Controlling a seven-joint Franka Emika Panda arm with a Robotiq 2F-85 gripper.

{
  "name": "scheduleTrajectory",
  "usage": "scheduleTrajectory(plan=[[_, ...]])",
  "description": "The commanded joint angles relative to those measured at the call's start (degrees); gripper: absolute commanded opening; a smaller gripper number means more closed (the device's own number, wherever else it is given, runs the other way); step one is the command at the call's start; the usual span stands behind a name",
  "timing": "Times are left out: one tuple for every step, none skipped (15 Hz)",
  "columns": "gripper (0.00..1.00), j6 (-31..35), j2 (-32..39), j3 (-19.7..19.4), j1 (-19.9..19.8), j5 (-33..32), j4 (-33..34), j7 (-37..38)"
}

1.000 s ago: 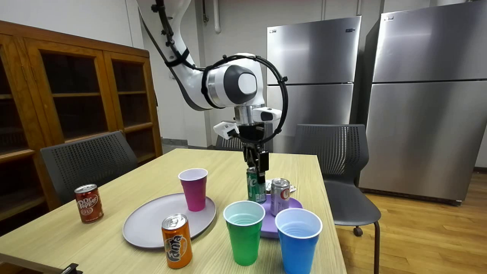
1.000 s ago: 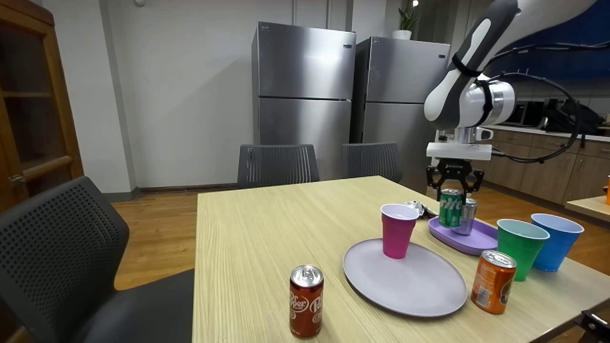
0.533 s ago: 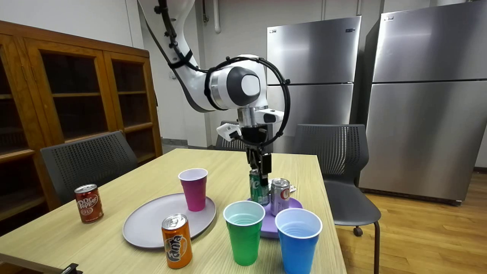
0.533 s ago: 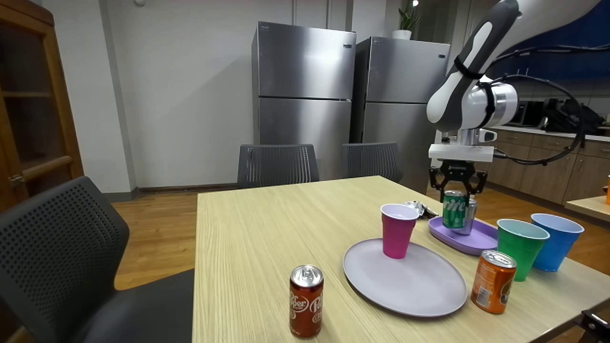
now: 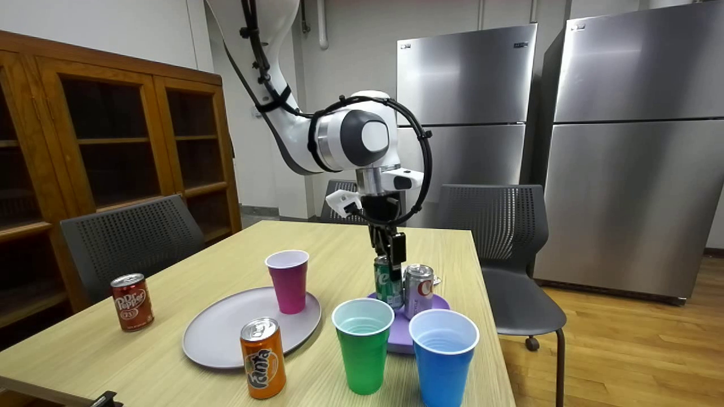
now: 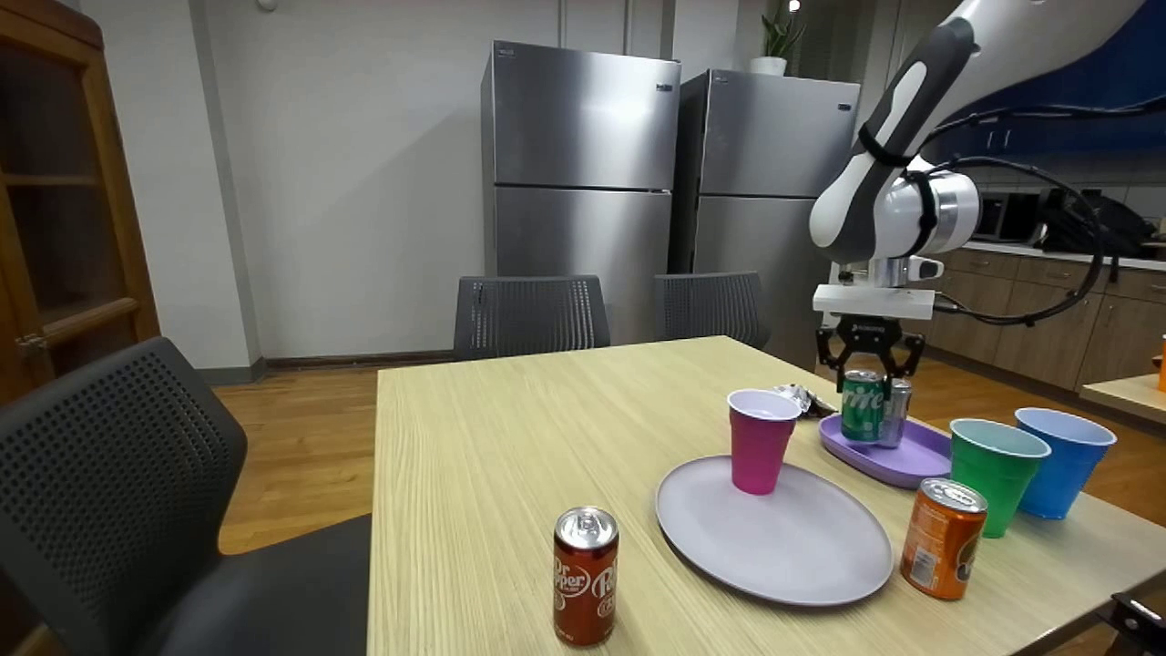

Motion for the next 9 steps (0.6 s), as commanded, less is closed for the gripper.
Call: scheduleTrajectory(plan=[[0.38, 0.2, 1.5, 0.8, -0.8, 1.0, 2.5, 1.5], [0.38, 0.3, 1.8, 0.8, -0.7, 1.0, 2.8, 1.7], [0.38, 0.3, 2.1, 0.8, -0.7, 1.1, 3.0, 2.1], [0.38, 0.3, 2.3, 0.7, -0.7, 1.2, 3.1, 2.3], [0.38, 0.3, 2.4, 0.7, -0.7, 1.2, 3.3, 2.6], [0.38, 0.3, 2.6, 0.7, -0.6, 1.2, 3.3, 2.9], [0.38, 0.2, 2.8, 0.7, -0.6, 1.2, 3.5, 3.1], [0.38, 0.2, 2.9, 0.8, -0.6, 1.2, 3.6, 3.2], [0.38, 0.3, 3.0, 0.8, -0.6, 1.2, 3.6, 3.3]])
